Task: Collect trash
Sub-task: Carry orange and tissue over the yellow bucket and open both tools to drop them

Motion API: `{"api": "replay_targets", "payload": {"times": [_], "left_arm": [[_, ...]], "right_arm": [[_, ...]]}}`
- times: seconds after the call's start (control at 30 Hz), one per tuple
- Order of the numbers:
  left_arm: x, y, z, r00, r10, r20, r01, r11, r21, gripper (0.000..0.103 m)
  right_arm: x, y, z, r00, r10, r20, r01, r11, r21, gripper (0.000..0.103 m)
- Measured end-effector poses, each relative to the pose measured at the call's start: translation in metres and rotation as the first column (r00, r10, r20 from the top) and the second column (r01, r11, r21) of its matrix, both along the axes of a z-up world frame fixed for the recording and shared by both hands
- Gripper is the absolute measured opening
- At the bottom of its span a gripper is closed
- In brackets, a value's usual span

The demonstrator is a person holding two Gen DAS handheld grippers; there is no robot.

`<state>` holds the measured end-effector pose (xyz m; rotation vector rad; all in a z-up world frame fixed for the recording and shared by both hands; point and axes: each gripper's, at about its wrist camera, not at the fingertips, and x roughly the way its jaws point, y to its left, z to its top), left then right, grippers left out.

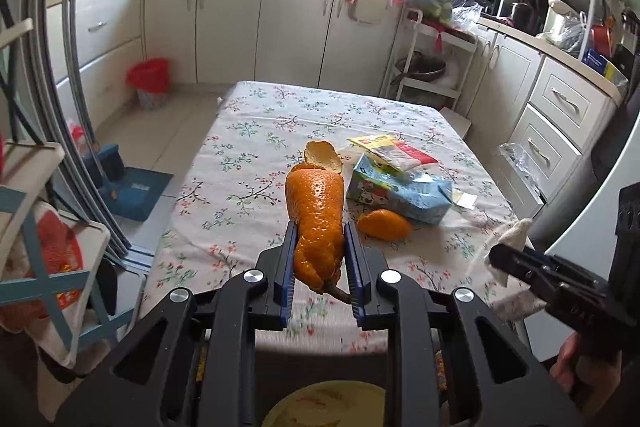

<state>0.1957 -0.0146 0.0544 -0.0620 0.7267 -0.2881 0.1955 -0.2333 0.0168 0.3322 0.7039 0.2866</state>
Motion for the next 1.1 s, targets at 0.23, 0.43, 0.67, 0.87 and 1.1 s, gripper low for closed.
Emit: {"api": "replay_targets", "payload": {"times": [0.23, 0.43, 0.67, 0.87, 1.1], "left_arm": [[-0.040, 0.007, 0.015, 0.999, -0.010, 0.046, 0.010, 1.000, 0.016, 0.021], [-0.070, 0.016, 0.021, 0.998, -0.010, 0.059, 0.010, 1.000, 0.009, 0.021], [-0.099, 0.022, 0.024, 0.998, -0.009, 0.064, 0.009, 1.000, 0.002, 0.021], [-0.122, 0.027, 0.024, 0.998, -0.006, 0.063, 0.006, 1.000, -0.008, 0.021], [-0.145, 0.032, 0.023, 0.998, -0.004, 0.062, 0.004, 1.000, -0.014, 0.021]], "right_arm": [[-0.037, 0.000, 0.018, 0.996, -0.010, 0.085, 0.009, 1.000, 0.001, 0.030], [-0.062, 0.003, 0.021, 0.994, -0.011, 0.107, 0.011, 1.000, -0.003, 0.030], [-0.083, 0.012, 0.019, 0.994, 0.007, 0.111, -0.006, 1.000, -0.017, 0.030], [-0.101, 0.020, 0.016, 0.994, 0.029, 0.108, -0.026, 0.999, -0.033, 0.030], [-0.117, 0.030, 0.011, 0.994, 0.057, 0.095, -0.053, 0.997, -0.049, 0.030]]}}
